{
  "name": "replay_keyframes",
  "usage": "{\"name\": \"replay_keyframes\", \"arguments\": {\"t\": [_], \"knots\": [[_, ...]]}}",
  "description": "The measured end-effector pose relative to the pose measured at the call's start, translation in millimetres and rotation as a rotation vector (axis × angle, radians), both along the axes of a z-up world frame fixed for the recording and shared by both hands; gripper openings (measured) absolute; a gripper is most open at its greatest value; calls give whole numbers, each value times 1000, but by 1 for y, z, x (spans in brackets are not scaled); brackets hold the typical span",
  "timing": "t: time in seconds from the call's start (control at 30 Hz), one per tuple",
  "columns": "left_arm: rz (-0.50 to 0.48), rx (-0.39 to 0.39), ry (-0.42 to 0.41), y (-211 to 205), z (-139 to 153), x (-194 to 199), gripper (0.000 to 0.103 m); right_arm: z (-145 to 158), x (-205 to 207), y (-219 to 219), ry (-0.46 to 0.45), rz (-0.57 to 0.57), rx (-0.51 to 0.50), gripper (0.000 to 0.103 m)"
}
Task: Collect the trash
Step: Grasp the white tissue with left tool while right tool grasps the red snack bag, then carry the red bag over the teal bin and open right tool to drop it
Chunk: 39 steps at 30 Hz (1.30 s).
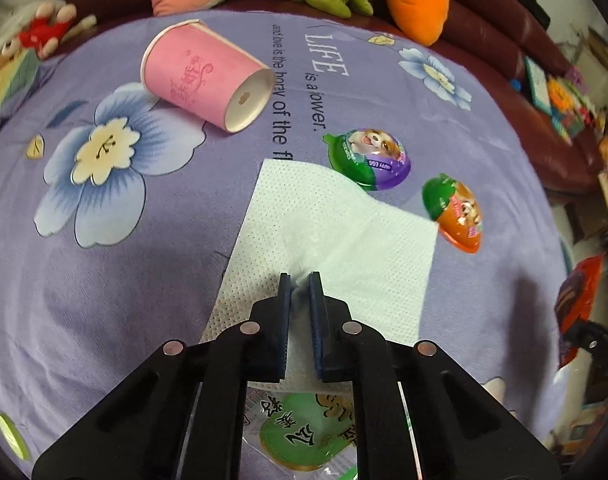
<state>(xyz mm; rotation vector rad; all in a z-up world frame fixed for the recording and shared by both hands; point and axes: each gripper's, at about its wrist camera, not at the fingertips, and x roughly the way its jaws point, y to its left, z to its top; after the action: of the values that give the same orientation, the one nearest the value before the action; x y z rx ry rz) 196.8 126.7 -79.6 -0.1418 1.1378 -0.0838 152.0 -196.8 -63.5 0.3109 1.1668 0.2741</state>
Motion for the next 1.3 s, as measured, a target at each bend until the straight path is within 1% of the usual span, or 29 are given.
{"name": "replay_keyframes", "arguments": {"t": [0.03,0.07,0.1,0.13,0.17,0.2,0.27,0.43,0.47,0.53,0.63,0.7,0.77,0.8,0.83,0.87,0.9,0.93,0.97,1.0,1.03,1.13,1.3], "knots": [[15,-13,7,3,1,0,22,0,0,0,0,1,0,34],[31,-23,9,7,2,0,28,0,0,0,0,2,1,34],[43,-25,2,9,4,0,47,0,0,0,1,2,1,34],[53,-19,-8,11,7,-1,71,0,1,0,1,3,2,34],[60,-8,-21,12,9,-3,80,0,1,0,1,4,3,34],[61,6,-36,11,11,-2,85,-1,2,1,1,4,5,34],[33,36,-44,6,12,-2,86,-1,3,2,2,4,8,35],[-56,69,23,-17,-5,6,89,1,4,1,-1,5,7,35],[-67,70,38,-21,-9,8,91,1,5,0,-1,4,6,35],[-90,98,36,-29,-13,6,99,0,7,-2,2,-1,8,35],[-141,134,28,-44,-16,1,99,-1,8,-3,3,-4,11,35],[-162,172,19,-50,-19,-2,98,0,8,-4,2,-2,10,35],[-161,173,0,-48,-17,-5,86,0,8,-5,1,-3,11,35],[-152,174,-5,-45,-15,-5,70,0,9,-5,0,-4,11,35],[-132,174,-10,-37,-11,-5,49,0,10,-6,-1,-6,14,35],[-114,176,-11,-31,-9,-4,39,1,10,-6,0,-7,16,35],[-90,168,-9,-21,-8,-3,24,0,10,-5,0,-7,18,35],[-73,162,-7,-16,-7,-3,12,1,10,-5,0,-4,21,35],[-48,151,-3,-9,-6,-3,8,1,10,-4,-1,-2,21,35],[-31,134,1,-6,-5,-3,7,2,10,-5,-5,-2,23,35],[-8,102,0,0,-2,-5,7,3,9,-5,-9,-4,25,35],[27,53,-36,3,14,-13,7,7,7,-10,-23,-17,35,35],[24,3,-104,-10,44,-19,7,18,3,-29,-63,-59,54,35]]}}
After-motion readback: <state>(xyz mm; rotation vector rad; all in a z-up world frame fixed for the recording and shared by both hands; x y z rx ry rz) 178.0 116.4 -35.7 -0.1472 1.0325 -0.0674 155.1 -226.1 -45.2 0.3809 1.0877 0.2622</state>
